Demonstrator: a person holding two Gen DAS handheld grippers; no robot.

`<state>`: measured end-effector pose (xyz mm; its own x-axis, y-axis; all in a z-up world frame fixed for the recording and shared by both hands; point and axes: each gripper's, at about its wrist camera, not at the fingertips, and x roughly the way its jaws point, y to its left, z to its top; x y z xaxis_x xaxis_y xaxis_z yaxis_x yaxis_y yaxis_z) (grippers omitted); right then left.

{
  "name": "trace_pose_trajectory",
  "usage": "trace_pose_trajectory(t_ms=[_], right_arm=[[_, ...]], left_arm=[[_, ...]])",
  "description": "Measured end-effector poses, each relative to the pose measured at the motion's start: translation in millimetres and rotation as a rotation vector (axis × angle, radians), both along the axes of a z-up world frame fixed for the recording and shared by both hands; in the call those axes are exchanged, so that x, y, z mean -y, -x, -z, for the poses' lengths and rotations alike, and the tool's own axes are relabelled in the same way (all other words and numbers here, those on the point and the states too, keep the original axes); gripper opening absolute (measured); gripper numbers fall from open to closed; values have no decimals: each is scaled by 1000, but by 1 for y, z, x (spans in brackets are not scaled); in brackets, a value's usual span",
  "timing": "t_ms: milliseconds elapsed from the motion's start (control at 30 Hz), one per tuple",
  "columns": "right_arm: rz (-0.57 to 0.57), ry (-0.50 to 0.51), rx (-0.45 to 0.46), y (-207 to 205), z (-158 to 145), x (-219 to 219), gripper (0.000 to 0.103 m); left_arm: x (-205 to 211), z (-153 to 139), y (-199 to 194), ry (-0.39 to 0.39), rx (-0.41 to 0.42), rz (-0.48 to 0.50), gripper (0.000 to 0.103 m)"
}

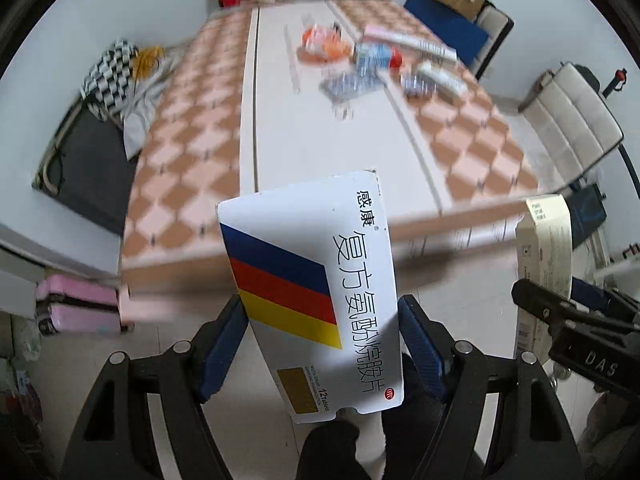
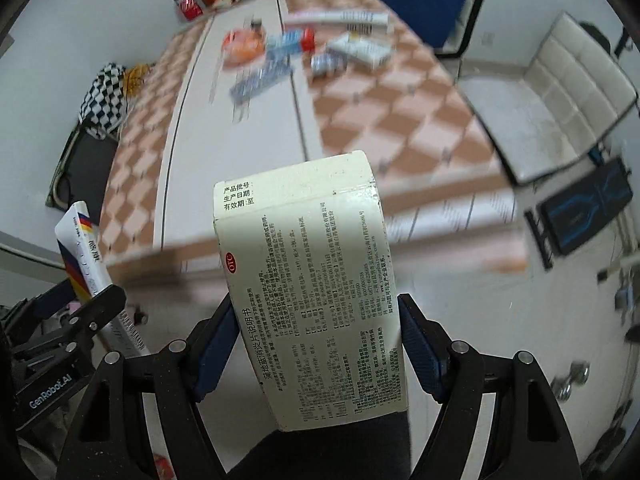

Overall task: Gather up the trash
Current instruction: 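Carry both items over the trash bin and open both tools to drop them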

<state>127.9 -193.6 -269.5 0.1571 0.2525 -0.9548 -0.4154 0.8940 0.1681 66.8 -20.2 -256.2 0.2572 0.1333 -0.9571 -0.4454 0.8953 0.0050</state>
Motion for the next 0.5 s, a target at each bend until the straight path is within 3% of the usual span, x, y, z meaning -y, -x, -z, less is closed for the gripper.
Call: trace_pose_trajectory(t_ms=[200, 333, 500], right_arm=[[8, 69, -133, 54, 84, 12, 78], [40, 101, -218, 63, 163, 19, 78], [100, 107, -297, 57, 265, 29, 78]], left_arm=[[6, 77, 39, 107, -121, -7, 74], [8, 167, 41, 180, -225, 12, 74], [6, 272, 23, 225, -290, 13, 74]])
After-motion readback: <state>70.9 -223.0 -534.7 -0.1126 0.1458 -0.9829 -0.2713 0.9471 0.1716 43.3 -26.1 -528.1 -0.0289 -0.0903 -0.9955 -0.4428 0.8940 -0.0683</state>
